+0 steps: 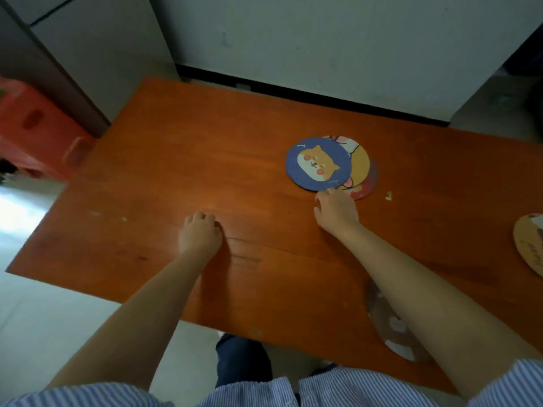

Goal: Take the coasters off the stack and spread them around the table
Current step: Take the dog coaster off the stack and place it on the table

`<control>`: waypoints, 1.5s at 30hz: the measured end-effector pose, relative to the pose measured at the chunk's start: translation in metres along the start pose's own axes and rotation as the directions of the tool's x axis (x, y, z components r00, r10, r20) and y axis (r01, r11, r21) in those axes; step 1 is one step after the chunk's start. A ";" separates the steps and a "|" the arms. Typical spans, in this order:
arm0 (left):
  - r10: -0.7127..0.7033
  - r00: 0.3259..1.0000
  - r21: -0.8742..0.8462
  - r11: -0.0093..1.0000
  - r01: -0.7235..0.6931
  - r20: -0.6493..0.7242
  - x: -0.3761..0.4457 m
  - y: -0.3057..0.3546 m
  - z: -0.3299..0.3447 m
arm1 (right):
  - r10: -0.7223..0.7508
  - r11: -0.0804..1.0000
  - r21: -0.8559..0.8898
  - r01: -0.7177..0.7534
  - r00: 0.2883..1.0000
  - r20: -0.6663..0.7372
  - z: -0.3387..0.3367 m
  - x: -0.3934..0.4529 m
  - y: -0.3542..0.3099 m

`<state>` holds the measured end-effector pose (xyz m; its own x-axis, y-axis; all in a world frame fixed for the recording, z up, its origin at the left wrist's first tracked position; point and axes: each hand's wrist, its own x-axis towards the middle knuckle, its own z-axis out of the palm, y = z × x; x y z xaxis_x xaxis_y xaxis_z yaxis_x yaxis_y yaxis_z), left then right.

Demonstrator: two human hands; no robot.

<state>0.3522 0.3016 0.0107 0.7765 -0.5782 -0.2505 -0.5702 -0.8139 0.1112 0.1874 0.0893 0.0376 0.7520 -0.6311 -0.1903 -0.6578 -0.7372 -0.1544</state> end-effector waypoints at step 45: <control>0.025 0.925 -0.527 0.828 0.193 0.378 0.026 -0.087 -0.011 | -0.189 0.929 0.321 0.184 0.982 -0.016 0.063 -0.072 -0.129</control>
<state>0.4250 0.3564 0.0054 0.6029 -0.5342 -0.5926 -0.1808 -0.8149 0.5507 0.2155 0.2445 0.0104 0.8631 -0.4846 -0.1422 -0.4869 -0.7235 -0.4894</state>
